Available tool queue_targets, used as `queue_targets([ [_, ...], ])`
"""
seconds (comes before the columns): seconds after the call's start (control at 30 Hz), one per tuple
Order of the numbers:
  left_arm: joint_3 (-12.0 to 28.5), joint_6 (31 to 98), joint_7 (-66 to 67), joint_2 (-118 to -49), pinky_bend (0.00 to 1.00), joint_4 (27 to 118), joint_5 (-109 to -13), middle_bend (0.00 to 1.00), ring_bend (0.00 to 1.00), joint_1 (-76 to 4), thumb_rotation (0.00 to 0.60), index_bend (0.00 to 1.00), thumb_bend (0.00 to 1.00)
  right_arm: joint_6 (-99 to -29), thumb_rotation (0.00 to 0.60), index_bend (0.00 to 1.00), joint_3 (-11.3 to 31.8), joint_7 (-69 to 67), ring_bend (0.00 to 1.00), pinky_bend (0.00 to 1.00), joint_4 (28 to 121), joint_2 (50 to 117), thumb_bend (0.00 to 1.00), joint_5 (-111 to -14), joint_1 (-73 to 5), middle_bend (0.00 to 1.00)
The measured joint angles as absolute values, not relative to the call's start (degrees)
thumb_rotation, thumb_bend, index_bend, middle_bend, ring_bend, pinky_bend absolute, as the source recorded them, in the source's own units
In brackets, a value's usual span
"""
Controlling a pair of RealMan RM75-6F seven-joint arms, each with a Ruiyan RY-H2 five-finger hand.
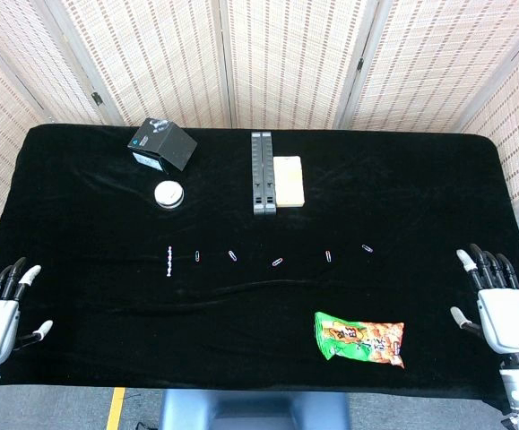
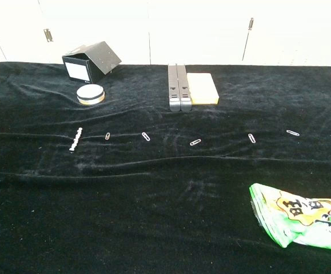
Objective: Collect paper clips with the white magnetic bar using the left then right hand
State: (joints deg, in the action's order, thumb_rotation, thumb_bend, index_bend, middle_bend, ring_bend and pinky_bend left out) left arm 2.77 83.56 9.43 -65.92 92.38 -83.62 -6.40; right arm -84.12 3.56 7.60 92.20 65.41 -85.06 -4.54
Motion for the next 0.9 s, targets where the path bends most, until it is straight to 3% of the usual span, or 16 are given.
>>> queue_targets([
  [0.23,2.6,83.1,9.1,-66.1,0.03,92.3,-84.0,0.0,0.07,-6.7,0.6,0.0,0.25,-85.0,0.6,0.0,3.3,7.1,0.0,0.0,92.5,65.1,0.26,-86.2,-4.3,0.0],
  [0.33,2.5,82.6,8.7,-66.8,0.12,92.2,-84.6,0.04,0.07,-7.1,0.6,0.0,0.25,-86.8,0.6,0.0,3.1,6.5,0.0,0.0,92.8,64.8,0.26,-87.4,-3.7,0.0],
  [0.4,2.8,82.7,8.6,-67.9,0.36,92.0,-85.0,0.19,0.22,-7.5,0.6,0.02,0.25,-88.2,0.6,0.0,3.0,5.7,0.0,0.0,92.8,64.5,0.26,-88.2,-3.2,0.0],
  [0.5,3.7,84.8,7.9,-70.9,0.79,90.8,-86.8,0.52,0.56,-8.1,0.6,0.19,0.25,-89.1,0.6,0.0,3.1,4.3,0.0,0.0,92.9,64.1,0.26,-88.8,-2.8,0.0],
  [0.57,4.2,86.7,6.9,-73.7,0.97,89.6,-88.3,0.69,0.73,-8.4,0.6,0.29,0.25,-89.7,0.6,0.0,3.1,3.4,0.0,0.0,92.9,63.9,0.26,-89.5,-2.7,0.0],
  [0.77,5.7,86.9,7.8,-81.6,1.0,88.9,-89.3,0.96,0.98,-10.7,0.6,0.42,0.25,-92.3,0.6,0.0,3.0,-0.4,0.0,0.0,92.6,63.0,0.26,-91.3,-1.8,0.0],
  [0.9,7.3,82.8,9.4,-84.2,1.0,89.9,-85.3,1.0,1.0,-12.7,0.6,0.44,0.25,-94.3,0.6,0.0,2.9,-3.0,0.0,0.0,92.2,62.4,0.26,-92.4,-1.1,0.0],
])
